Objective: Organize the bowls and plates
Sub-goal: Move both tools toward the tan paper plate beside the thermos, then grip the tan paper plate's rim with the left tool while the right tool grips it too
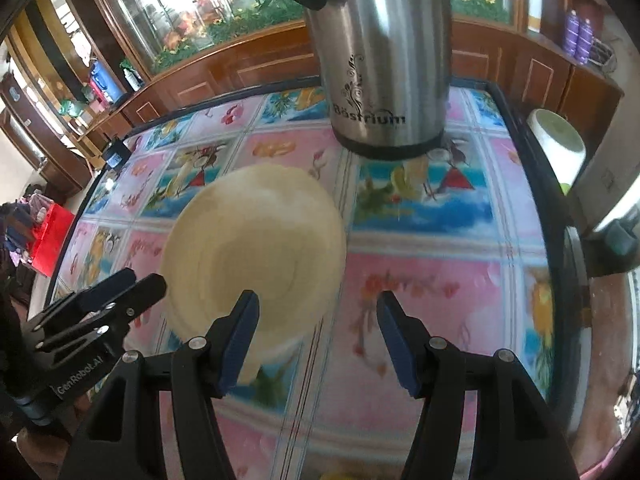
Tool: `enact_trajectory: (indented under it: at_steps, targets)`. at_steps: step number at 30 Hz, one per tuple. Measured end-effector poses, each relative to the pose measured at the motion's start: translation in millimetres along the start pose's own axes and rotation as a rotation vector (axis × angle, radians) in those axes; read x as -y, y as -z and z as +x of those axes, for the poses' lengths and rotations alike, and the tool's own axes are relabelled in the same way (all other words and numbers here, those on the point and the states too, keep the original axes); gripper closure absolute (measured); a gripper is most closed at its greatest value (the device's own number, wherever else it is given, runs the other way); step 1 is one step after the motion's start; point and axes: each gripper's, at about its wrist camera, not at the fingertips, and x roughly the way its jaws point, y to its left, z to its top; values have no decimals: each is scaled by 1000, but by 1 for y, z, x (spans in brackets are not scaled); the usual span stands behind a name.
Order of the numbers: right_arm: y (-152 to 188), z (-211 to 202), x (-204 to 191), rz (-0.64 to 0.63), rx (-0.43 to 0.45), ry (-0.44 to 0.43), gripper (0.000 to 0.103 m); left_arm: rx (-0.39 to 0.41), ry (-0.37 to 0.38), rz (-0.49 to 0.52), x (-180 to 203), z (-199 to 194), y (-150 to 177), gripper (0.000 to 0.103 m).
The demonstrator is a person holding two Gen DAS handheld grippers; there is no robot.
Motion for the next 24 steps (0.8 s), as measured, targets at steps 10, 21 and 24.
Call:
enact_trajectory:
  at_steps: [10,21,24]
  targets:
    - [1,16,-9,-86,-36,13,83,-77,-1,42,11,21,2,86]
    - [47,-20,-35,-136,-61,-3,83,-136,51,32,-11,-30,43,88]
    - [66,-27,-44,-136,-70,-16,83,-132,45,60,-17,-53,65,88]
